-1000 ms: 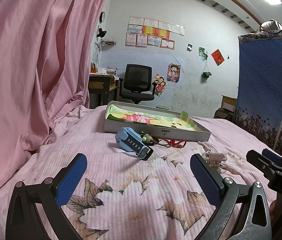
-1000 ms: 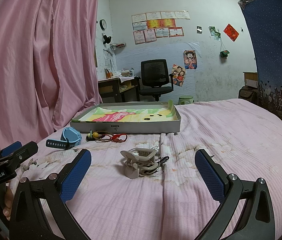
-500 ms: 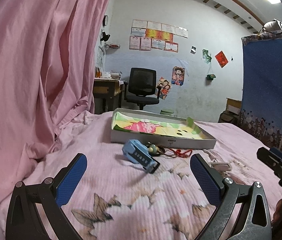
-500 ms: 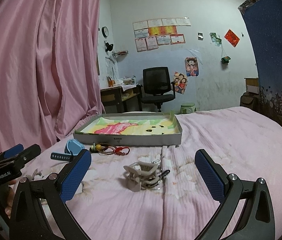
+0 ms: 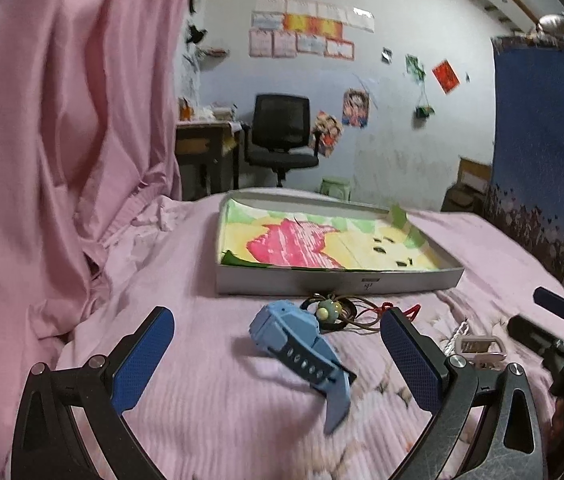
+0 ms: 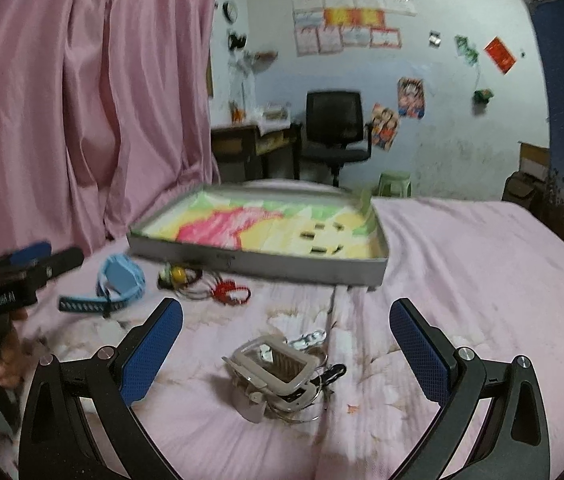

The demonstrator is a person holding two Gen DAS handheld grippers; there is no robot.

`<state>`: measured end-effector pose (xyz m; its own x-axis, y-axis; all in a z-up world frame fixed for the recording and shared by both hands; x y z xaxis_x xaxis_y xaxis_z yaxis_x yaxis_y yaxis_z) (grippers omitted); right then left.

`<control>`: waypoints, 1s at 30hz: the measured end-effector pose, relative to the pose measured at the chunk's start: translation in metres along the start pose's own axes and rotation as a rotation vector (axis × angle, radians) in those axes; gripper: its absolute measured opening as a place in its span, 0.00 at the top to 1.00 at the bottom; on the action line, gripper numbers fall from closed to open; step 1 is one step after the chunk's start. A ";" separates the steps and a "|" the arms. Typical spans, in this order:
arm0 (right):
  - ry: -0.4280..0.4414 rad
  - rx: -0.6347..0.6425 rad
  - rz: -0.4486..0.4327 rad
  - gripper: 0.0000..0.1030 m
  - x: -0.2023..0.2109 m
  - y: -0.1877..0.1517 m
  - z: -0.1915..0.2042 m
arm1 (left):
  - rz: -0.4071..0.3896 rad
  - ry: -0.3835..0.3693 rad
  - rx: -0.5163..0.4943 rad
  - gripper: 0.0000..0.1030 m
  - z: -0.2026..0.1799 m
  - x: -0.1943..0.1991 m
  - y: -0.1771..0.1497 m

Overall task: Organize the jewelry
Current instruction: 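Grasp the white plastic hair clip with the right gripper while the left gripper grasps the blue smartwatch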

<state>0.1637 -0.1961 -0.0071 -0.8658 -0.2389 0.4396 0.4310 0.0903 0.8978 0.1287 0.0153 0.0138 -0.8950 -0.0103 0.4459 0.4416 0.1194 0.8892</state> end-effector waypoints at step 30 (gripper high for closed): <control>0.071 -0.027 0.269 0.39 -0.059 -0.036 0.001 | 0.325 -0.121 -0.060 0.43 -0.009 -0.086 -0.016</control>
<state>0.1994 -0.1837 -0.0653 -0.6999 -0.2776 0.6581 0.6502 0.1337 0.7479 0.1992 0.0052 -0.0375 -0.7062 0.1365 0.6947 0.7045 0.0387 0.7086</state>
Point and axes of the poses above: each gripper's, at about its wrist camera, not at the fingertips, and x roughly against the way its jaws point, z to its left, y to its top, the point moved 3 cm from there along -x, roughly the way its jaws point, and after that the axes turned 4 degrees about x, right-handed, at the moved point
